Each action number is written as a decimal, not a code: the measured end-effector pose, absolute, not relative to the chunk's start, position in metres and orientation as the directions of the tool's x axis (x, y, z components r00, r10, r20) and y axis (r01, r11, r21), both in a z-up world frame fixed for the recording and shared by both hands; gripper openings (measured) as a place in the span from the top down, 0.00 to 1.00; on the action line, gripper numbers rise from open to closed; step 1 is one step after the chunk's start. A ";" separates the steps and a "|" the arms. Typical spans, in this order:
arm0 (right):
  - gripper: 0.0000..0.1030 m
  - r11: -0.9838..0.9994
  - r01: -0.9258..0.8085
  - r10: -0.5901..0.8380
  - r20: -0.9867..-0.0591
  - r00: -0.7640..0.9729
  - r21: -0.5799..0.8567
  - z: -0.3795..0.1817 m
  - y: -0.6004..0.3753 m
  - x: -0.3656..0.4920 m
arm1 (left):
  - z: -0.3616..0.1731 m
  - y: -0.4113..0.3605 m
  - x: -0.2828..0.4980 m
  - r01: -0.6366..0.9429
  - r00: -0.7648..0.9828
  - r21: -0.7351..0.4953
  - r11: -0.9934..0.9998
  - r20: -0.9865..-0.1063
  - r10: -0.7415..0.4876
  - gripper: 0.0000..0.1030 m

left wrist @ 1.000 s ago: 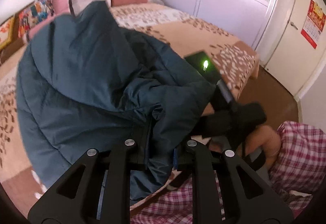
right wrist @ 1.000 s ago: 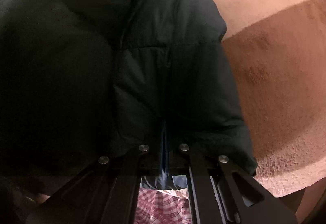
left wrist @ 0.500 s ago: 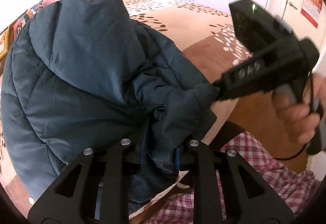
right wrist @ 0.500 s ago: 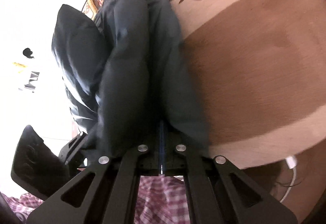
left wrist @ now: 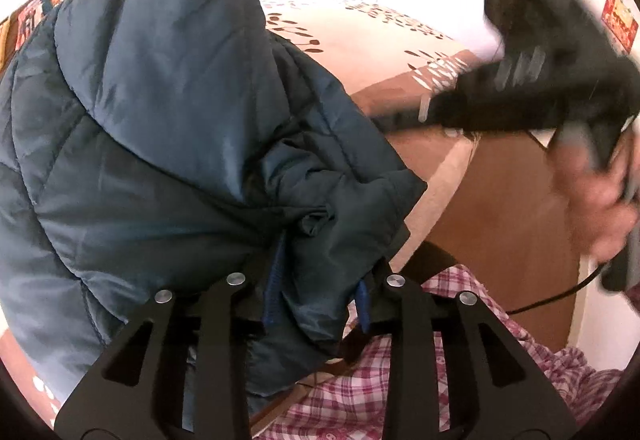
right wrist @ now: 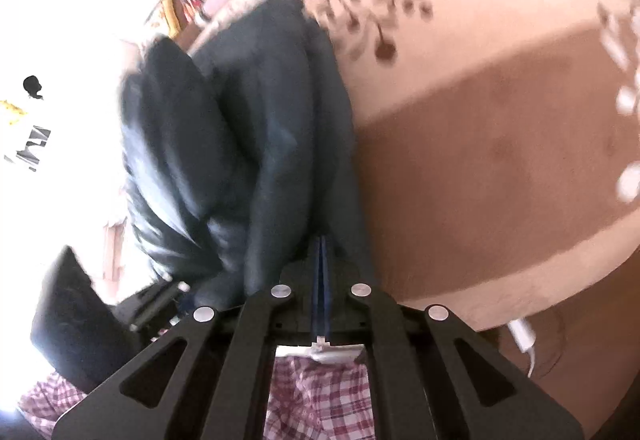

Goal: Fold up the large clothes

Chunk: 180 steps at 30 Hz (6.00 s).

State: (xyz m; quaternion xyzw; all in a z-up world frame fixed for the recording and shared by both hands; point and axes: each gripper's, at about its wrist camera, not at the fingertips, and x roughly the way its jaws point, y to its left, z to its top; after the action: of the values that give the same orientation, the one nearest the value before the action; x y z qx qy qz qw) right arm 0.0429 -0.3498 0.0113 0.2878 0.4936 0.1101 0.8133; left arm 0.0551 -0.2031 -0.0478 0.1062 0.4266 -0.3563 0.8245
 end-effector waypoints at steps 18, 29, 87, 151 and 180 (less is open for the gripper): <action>1.00 0.904 0.043 0.383 -0.852 0.356 0.424 0.022 -0.267 0.159 | -0.029 -0.197 0.033 0.771 0.313 -0.159 0.616 -0.749 -0.584 0.51; 1.00 0.921 0.098 0.321 -0.875 0.364 0.378 -0.010 -0.286 0.159 | 0.024 -0.077 0.045 0.567 0.435 -0.340 0.750 -0.649 -0.624 0.45; 1.00 0.925 0.123 0.288 -0.874 0.392 0.360 -0.018 -0.295 0.148 | -0.038 0.000 0.114 0.120 0.440 -0.577 0.808 -0.698 -0.564 0.24; 0.63 0.656 0.152 0.627 -0.647 0.434 0.739 -0.055 -0.341 0.071 | -0.042 -0.069 0.120 0.209 0.411 -0.282 0.936 -0.843 -0.346 0.42; 0.73 0.879 -0.166 0.465 -0.731 0.500 0.446 0.004 -0.148 0.139 | -0.012 0.083 0.183 0.116 0.637 -0.110 0.987 -0.754 -0.159 0.62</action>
State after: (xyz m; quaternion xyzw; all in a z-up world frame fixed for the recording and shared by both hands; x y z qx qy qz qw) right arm 0.1389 -0.1483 0.0037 0.1607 0.4645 0.1856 0.8509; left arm 0.1834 0.0827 -0.0116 -0.0256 0.4193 -0.0761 0.9043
